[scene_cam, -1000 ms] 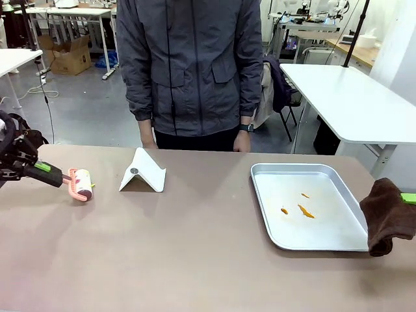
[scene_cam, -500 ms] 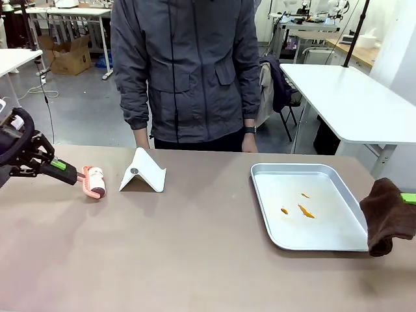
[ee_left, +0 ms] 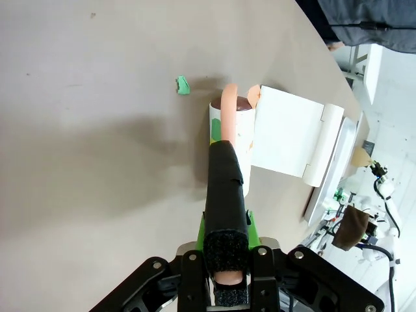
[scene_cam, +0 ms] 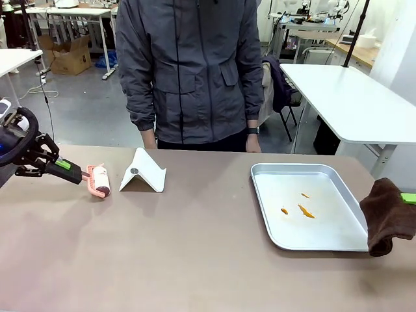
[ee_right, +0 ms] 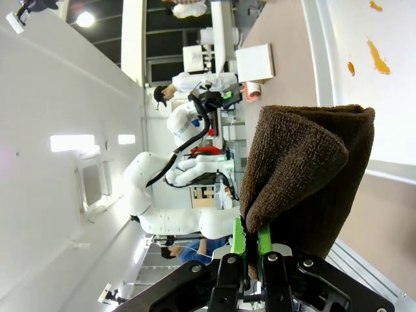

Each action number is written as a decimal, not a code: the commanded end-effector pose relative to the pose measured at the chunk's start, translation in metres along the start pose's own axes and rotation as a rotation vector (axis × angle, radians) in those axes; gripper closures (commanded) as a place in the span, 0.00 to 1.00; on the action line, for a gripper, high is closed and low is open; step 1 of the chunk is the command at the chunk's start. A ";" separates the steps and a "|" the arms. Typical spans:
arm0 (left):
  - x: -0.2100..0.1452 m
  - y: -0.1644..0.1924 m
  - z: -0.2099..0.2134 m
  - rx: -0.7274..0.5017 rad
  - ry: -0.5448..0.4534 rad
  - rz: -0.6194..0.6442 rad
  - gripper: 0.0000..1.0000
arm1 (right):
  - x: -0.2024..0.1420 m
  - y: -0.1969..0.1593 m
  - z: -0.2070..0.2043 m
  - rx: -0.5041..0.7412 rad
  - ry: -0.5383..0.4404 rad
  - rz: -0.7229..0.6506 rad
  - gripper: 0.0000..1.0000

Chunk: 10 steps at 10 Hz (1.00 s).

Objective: Clean the surface of the table.
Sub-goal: If a person points to the right, clean the right side of the table with your right hand, and if they point to the left, clean the left side with your left hand.

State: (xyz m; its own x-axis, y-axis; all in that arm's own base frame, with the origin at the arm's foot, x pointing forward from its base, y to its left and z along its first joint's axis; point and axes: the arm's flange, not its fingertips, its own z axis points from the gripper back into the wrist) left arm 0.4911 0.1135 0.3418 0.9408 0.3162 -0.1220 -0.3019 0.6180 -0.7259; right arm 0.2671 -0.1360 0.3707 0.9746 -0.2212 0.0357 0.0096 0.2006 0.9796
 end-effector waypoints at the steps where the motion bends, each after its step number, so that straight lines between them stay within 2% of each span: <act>1: -0.005 0.012 -0.009 0.005 0.039 -0.011 0.78 | -0.002 0.002 0.001 0.007 0.010 0.009 1.00; 4: -0.015 0.011 0.041 -0.194 -0.018 -0.097 0.78 | -0.002 0.002 0.001 0.007 0.010 0.009 1.00; 6: -0.028 0.019 0.077 -0.285 -0.033 -0.133 0.78 | -0.002 0.002 0.001 0.007 0.010 0.009 1.00; 8: -0.040 0.040 0.105 -0.340 -0.013 -0.154 0.78 | -0.002 0.002 0.001 0.007 0.010 0.009 1.00; 10: -0.063 0.072 0.142 -0.405 0.088 -0.169 0.78 | -0.002 0.002 0.001 0.007 0.010 0.009 1.00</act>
State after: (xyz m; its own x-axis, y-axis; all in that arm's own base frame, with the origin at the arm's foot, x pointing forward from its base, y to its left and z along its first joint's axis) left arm 0.3975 0.2220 0.3919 0.9731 0.2299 -0.0175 -0.0987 0.3467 -0.9328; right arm 0.2670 -0.1360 0.3706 0.9746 -0.2211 0.0356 0.0097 0.2004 0.9797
